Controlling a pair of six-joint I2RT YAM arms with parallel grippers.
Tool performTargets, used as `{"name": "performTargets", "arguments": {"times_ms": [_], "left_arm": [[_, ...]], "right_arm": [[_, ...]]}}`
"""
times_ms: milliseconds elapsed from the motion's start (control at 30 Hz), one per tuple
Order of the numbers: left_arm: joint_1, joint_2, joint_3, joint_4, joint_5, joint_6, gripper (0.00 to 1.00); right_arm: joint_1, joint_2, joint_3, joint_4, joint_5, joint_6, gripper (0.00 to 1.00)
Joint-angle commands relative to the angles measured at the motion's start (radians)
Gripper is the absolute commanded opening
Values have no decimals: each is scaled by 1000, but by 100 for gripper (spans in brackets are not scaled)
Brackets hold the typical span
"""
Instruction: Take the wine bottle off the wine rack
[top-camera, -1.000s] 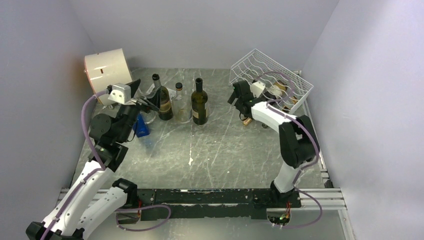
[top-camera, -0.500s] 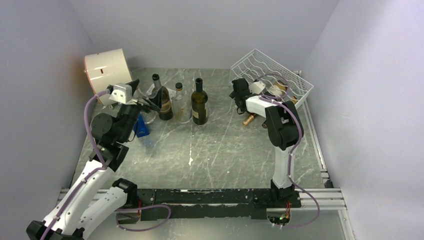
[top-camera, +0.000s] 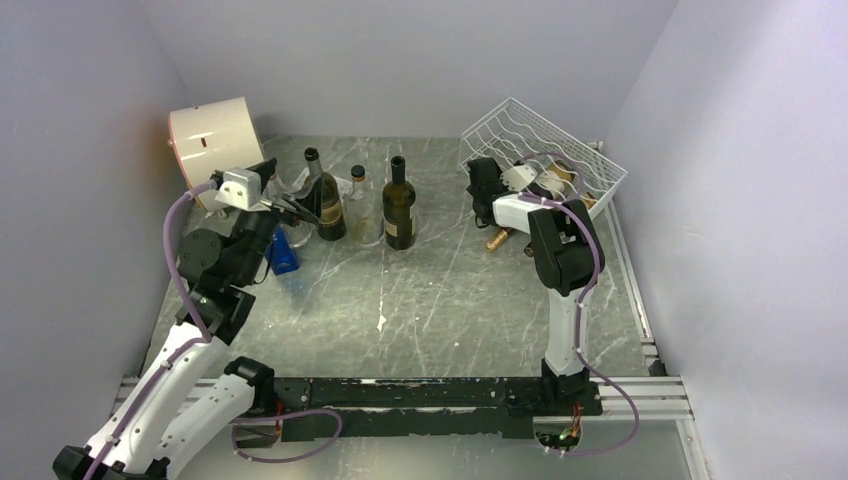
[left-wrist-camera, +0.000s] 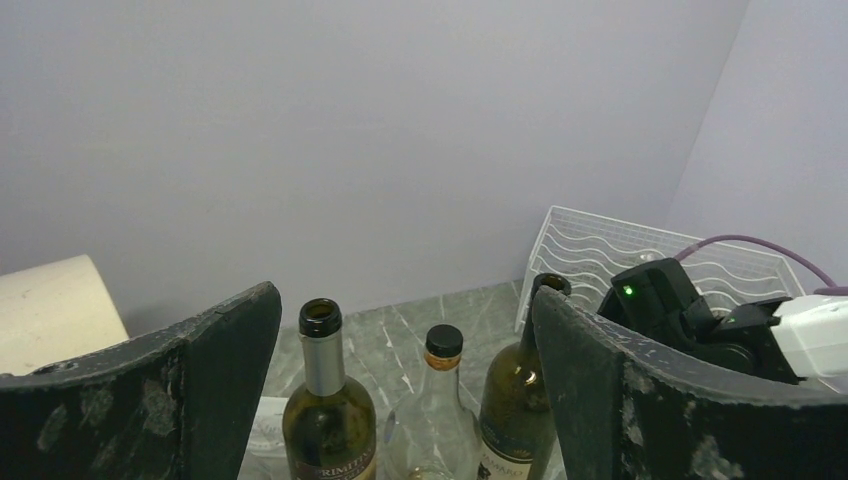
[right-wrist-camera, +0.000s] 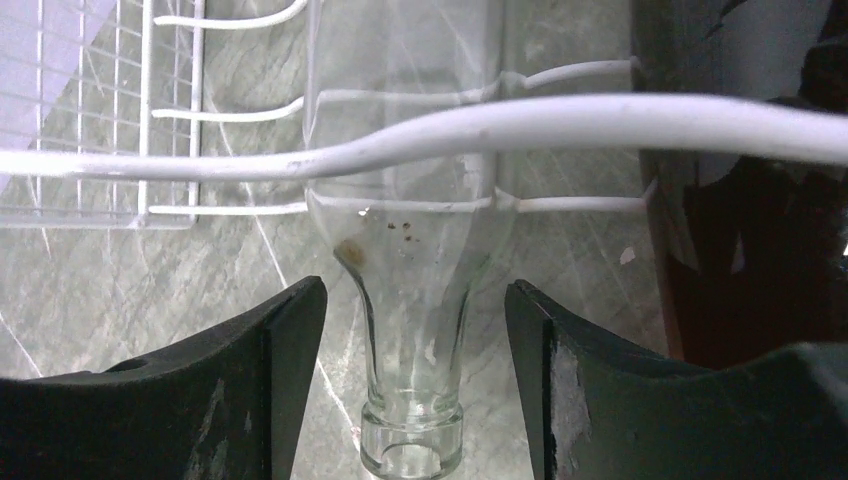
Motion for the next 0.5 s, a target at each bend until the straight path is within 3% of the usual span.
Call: {"name": "performTargets", "arguments": {"times_ms": [0,267,467], "left_arm": [[40,-4,11,31,34,3,99],[50,0,8,36,44,4,100],[50,15,10,34,68,-9,99]], "right_arm": [[-10,20,5,26,51,46,69],[-11,28,20,39,-46,61,38],[4,-26,-33,75,-68,65,28]]}}
